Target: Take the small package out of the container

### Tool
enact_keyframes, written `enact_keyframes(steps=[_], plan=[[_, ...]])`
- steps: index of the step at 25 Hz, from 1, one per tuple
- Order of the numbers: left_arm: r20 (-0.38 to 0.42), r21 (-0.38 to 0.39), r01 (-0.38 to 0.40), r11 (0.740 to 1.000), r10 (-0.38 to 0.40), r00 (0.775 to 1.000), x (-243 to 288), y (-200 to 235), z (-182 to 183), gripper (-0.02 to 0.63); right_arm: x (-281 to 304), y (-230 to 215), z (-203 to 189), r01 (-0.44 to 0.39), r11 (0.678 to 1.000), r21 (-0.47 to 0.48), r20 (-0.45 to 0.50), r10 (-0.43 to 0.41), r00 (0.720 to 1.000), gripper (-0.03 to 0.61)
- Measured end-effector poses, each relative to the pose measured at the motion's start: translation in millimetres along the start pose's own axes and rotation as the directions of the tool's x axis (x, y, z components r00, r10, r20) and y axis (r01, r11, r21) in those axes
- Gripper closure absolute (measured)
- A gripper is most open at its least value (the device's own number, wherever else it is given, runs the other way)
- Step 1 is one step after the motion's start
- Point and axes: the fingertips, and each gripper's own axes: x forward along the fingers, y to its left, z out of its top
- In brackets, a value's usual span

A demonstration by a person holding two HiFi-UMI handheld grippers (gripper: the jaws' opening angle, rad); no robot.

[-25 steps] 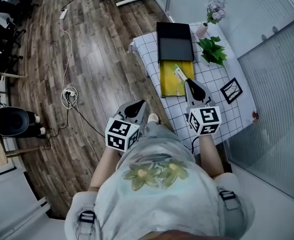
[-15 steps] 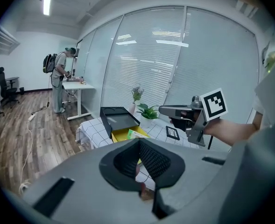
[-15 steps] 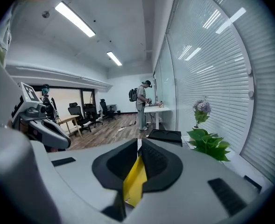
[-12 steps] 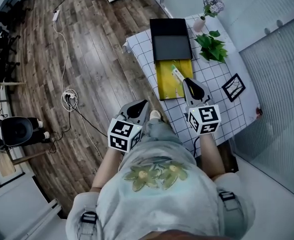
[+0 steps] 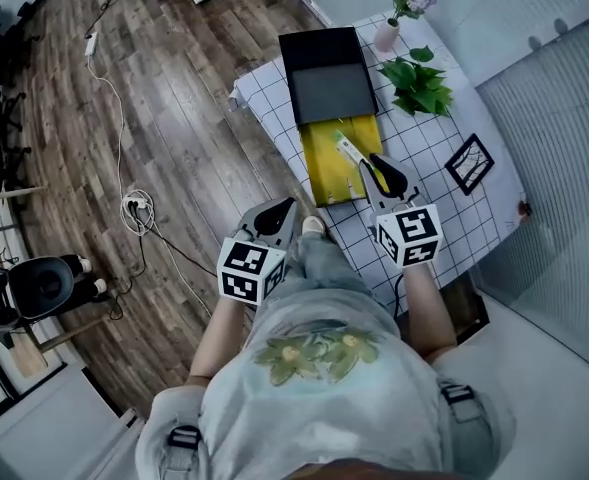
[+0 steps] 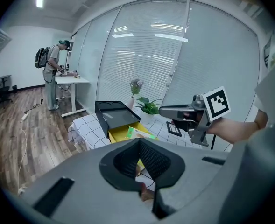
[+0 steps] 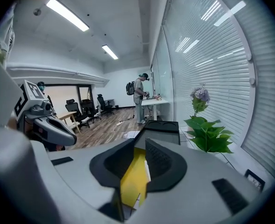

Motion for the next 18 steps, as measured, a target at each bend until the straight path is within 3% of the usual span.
enact_keyframes(steps=[6, 18], plan=[[-0.012, -0.005, 0.013, 1.000, -0.013, 1.000, 9, 4, -3, 0.607, 14, -1, -15, -0.008, 1.000, -0.016, -0.051, 0.008, 0.999, 0.488], [-0.038, -0.019, 0.020, 1.000, -0.020, 0.999, 23, 7, -12, 0.607, 33, -10, -45, 0.003, 0.998, -0.070, -0.134, -0.012, 0.991, 0.466]])
